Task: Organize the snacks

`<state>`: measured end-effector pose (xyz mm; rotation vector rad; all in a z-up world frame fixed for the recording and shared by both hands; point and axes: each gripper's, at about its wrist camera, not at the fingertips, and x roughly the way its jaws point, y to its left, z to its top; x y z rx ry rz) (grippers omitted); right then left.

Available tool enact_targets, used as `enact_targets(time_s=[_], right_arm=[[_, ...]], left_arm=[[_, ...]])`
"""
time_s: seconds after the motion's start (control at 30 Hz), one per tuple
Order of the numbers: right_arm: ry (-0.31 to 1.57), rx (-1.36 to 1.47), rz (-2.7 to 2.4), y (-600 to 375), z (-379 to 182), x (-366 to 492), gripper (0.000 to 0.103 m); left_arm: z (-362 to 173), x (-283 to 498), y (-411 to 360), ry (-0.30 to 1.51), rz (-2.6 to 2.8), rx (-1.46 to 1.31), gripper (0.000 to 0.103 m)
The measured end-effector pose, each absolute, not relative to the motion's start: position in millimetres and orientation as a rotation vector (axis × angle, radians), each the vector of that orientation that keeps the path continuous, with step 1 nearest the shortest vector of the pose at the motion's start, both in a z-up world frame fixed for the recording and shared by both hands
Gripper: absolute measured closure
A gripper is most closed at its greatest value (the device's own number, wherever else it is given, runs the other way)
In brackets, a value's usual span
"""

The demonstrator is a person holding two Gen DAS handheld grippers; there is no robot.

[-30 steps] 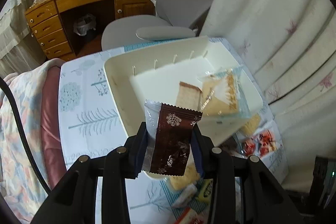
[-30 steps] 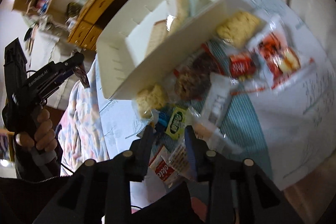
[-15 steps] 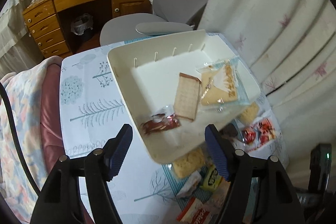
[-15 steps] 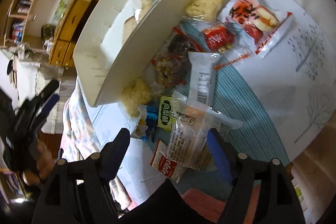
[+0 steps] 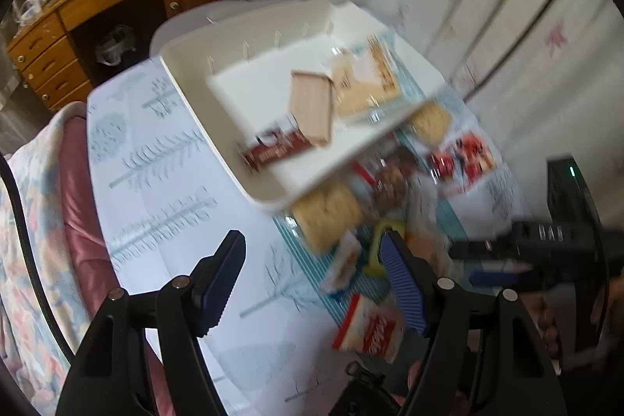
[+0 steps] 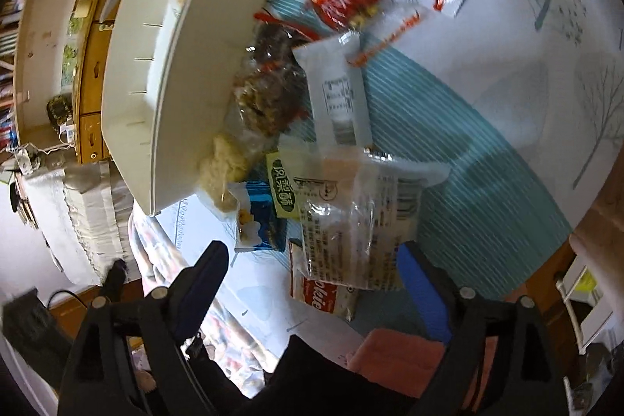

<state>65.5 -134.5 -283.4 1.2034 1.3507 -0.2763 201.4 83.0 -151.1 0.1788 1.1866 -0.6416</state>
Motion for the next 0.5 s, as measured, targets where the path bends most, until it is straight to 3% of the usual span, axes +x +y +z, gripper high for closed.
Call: enact_targets(time_s=[0.5], right_arm=[[1.455, 1.274, -0.362, -131.6, -317.8, 64.9, 0.014]], left_arm=[[-223.0, 125.8, 49.6, 1.437, -0.756, 0.373, 0.028]])
